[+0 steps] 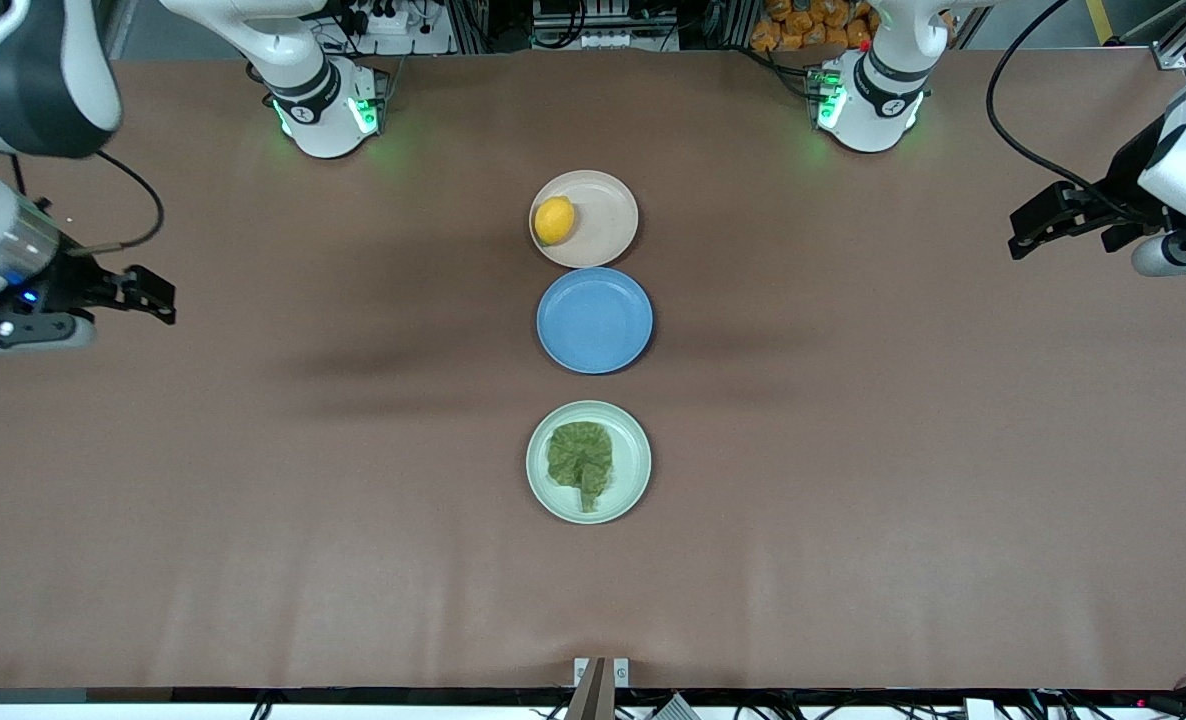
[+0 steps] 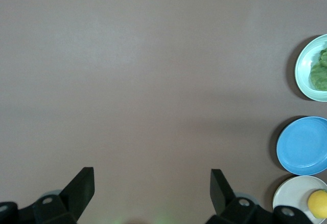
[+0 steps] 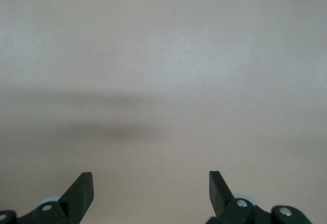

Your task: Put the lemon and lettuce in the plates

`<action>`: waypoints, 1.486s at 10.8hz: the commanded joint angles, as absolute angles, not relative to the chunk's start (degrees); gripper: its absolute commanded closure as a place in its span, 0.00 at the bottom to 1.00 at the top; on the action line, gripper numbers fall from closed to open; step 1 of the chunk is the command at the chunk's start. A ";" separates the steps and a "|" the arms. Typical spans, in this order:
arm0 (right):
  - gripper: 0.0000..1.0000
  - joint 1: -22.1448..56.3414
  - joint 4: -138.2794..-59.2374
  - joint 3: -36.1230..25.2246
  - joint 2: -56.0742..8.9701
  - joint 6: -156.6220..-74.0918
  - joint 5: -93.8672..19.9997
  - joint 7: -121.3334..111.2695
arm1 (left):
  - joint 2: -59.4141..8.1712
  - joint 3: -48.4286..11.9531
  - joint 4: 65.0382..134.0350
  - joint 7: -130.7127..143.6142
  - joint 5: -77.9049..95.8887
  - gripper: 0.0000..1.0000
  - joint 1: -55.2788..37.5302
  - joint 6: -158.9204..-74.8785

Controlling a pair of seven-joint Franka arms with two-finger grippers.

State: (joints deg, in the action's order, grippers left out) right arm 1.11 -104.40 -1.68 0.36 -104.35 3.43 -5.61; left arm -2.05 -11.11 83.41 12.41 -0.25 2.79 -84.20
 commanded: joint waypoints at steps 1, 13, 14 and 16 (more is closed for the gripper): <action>0.00 0.88 -97.67 -1.58 -0.09 -98.01 0.18 -5.98 | -1.76 -11.60 83.93 10.72 -0.18 0.00 3.34 -84.73; 0.00 -0.26 -88.68 -1.85 -0.26 -90.97 0.18 -3.78 | -1.76 -11.60 83.76 10.63 -0.09 0.00 3.51 -84.64; 0.00 -0.26 -87.90 -1.85 -0.26 -90.97 0.18 -3.78 | -1.76 -11.51 83.76 10.63 0.00 0.00 3.69 -84.64; 0.00 -0.96 -87.54 -1.58 -0.44 -91.23 0.00 -3.34 | -1.67 -11.34 83.67 10.72 0.09 0.00 3.69 -84.64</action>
State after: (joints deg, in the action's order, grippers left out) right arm 0.52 -89.57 -2.21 0.32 -92.08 1.10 -4.11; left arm -2.21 -11.18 83.46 12.41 -0.25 3.00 -84.22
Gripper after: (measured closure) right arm 0.000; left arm 0.000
